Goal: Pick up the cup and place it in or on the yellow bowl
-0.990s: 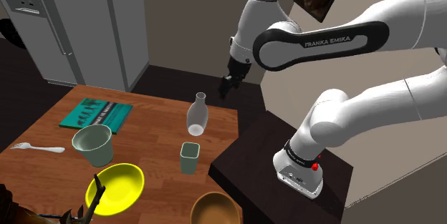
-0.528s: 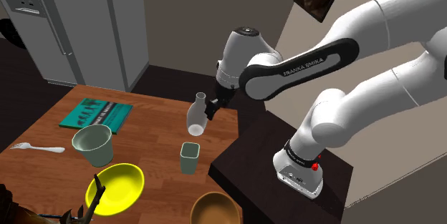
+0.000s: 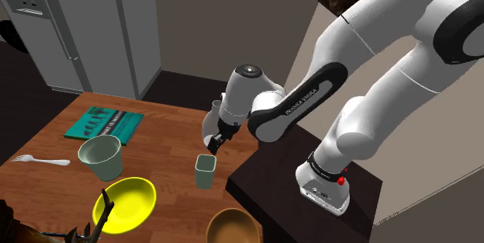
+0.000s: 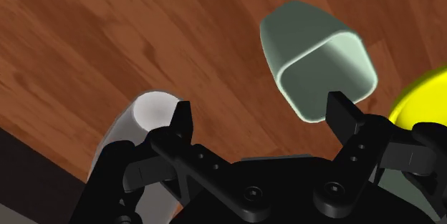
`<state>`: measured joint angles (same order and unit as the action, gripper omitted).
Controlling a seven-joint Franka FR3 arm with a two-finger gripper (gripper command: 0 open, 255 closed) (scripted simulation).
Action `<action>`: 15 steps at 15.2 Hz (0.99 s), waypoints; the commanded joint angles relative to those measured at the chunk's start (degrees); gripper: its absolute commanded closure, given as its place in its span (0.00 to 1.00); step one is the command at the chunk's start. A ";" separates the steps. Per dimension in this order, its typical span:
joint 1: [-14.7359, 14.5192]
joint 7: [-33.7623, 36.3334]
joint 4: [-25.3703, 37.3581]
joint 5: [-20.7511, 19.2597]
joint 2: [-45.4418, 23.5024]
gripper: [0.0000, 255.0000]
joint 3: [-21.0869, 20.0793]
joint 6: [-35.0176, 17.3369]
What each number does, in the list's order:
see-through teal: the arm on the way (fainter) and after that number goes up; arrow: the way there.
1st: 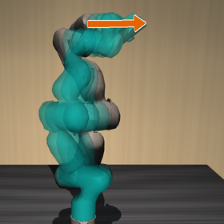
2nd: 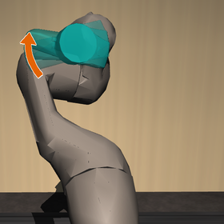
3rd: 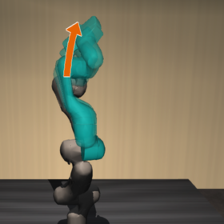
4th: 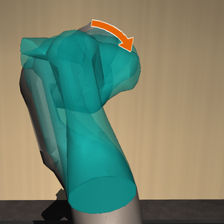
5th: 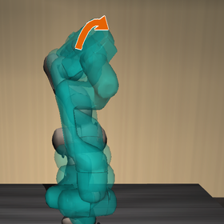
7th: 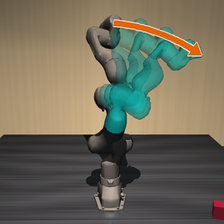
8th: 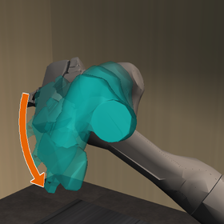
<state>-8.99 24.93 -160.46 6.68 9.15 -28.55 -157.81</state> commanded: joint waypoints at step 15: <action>-2.97 29.51 5.47 -36.71 -20.51 0.00 8.19 -12.99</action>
<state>-11.88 54.35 -155.01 -29.89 -11.30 -20.47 -170.77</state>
